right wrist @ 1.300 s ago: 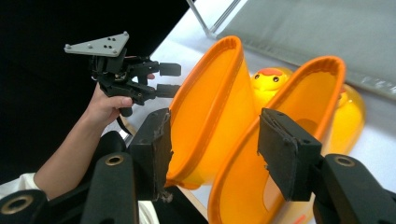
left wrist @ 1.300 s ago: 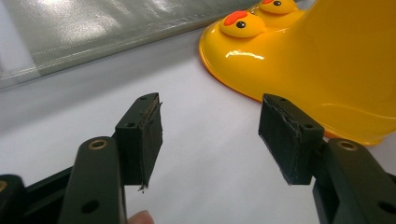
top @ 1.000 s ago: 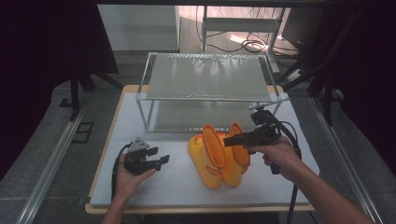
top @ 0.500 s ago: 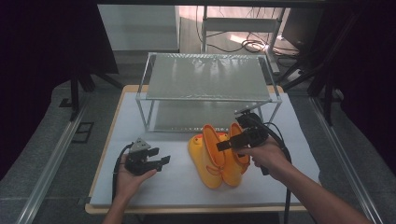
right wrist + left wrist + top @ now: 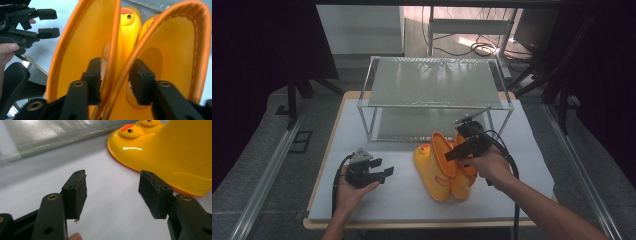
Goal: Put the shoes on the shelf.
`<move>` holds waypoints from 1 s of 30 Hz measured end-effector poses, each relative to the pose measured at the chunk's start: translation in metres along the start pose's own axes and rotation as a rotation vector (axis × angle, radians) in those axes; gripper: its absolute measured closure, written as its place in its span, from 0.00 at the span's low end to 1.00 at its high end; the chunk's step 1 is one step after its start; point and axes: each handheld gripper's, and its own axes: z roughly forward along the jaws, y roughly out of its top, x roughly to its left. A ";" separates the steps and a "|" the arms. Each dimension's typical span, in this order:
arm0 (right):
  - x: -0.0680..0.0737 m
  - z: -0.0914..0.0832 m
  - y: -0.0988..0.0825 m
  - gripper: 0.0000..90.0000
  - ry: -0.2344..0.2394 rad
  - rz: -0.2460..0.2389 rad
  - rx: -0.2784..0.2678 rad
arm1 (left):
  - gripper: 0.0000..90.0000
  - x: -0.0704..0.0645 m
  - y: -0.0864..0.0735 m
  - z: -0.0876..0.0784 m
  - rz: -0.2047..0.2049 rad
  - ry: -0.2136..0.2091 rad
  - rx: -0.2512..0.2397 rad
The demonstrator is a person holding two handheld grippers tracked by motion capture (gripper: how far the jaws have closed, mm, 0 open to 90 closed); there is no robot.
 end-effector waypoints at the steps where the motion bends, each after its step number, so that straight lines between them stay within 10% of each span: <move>1: -0.001 0.000 0.000 0.79 -0.005 0.002 0.000 | 0.44 0.000 0.000 0.000 0.000 0.000 0.000; 14: -0.024 -0.008 0.002 0.92 0.052 0.094 -0.001 | 0.44 0.002 -0.001 0.000 -0.005 0.004 -0.001; 30: -0.028 -0.035 -0.003 0.92 0.105 0.003 0.012 | 0.44 0.003 -0.001 -0.002 -0.014 0.006 -0.004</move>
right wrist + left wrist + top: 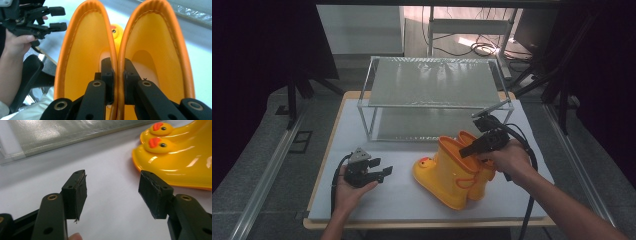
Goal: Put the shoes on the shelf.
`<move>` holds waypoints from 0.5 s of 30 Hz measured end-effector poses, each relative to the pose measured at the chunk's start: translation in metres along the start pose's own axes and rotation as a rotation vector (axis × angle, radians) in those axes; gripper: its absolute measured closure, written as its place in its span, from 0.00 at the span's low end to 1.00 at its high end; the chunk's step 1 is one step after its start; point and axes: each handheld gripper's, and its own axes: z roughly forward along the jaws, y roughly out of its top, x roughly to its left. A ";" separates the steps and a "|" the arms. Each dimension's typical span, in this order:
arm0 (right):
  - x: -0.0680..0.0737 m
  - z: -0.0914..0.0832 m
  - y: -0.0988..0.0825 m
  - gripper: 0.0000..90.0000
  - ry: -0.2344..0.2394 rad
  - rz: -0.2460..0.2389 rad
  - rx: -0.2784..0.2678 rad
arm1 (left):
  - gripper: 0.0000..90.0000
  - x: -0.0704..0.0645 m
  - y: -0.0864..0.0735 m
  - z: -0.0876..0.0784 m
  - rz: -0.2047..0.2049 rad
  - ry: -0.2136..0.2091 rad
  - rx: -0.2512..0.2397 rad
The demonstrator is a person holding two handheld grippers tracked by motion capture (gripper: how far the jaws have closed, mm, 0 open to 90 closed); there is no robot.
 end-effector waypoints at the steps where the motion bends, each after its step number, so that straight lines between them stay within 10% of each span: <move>1: 0.000 -0.002 0.000 0.92 0.002 -0.005 0.001 | 0.44 0.000 0.000 0.000 0.000 -0.001 -0.001; 15: 0.002 -0.031 -0.004 0.92 -0.014 -0.119 0.019 | 0.44 0.001 -0.001 0.002 -0.005 -0.008 0.005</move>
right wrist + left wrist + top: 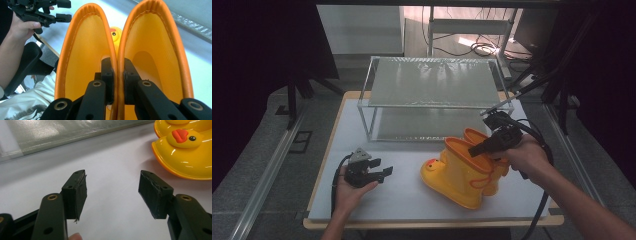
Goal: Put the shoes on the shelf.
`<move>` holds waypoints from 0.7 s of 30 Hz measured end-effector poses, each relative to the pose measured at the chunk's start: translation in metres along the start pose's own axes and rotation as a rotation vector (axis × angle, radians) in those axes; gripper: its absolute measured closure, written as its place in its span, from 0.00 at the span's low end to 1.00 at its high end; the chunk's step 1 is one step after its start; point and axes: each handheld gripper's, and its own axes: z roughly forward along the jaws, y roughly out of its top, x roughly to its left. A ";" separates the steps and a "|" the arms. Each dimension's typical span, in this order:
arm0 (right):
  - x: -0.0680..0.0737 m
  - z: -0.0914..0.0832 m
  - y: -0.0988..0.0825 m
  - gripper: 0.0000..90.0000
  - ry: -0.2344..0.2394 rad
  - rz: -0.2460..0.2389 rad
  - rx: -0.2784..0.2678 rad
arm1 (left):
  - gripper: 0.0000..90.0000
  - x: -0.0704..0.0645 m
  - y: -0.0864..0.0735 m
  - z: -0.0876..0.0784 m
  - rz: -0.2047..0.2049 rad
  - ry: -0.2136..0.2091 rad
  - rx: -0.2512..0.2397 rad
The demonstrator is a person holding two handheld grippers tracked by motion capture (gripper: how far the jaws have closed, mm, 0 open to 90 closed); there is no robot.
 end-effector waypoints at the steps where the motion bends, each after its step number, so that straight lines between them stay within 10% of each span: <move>1: 0.000 -0.001 0.000 0.92 0.001 -0.003 0.000 | 0.44 0.000 0.000 0.000 0.000 0.000 0.000; 21: -0.002 -0.015 -0.003 0.92 0.042 -0.044 -0.018 | 0.44 0.000 -0.001 0.001 -0.005 0.002 0.004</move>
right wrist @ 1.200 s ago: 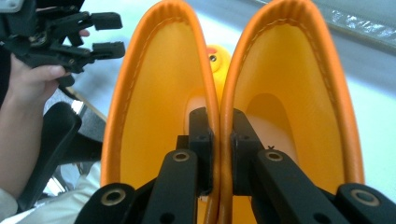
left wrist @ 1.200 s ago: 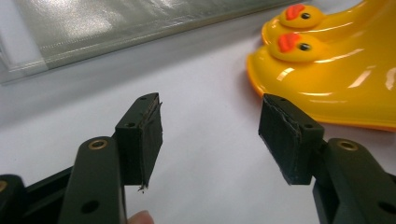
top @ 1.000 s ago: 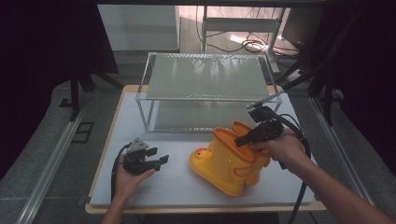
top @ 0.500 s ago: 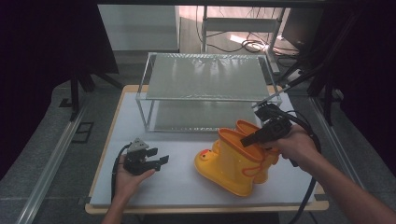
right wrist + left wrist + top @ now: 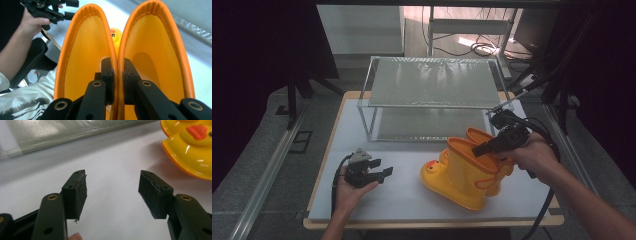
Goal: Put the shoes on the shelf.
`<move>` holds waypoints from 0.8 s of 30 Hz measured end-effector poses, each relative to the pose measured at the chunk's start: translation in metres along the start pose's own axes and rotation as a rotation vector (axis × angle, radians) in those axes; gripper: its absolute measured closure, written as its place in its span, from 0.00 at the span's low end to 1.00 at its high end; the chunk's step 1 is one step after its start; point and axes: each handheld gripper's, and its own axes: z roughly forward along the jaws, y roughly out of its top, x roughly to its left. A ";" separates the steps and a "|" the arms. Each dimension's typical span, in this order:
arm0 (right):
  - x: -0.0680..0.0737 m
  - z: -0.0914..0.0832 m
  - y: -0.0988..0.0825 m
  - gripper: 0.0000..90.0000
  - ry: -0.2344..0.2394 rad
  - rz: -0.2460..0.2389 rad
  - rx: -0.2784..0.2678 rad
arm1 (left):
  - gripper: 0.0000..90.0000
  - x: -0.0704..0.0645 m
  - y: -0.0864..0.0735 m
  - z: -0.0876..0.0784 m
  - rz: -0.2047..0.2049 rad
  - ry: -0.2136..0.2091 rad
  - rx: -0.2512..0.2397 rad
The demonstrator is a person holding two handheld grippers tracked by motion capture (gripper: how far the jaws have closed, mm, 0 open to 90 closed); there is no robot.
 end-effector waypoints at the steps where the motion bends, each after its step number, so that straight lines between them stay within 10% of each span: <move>1: 0.000 -0.002 0.000 0.92 0.004 0.001 -0.007 | 0.44 0.000 0.000 0.000 0.005 0.000 0.000; 24: 0.016 -0.064 0.015 0.92 0.086 -0.020 -0.193 | 0.44 0.000 0.000 0.000 0.001 0.002 0.005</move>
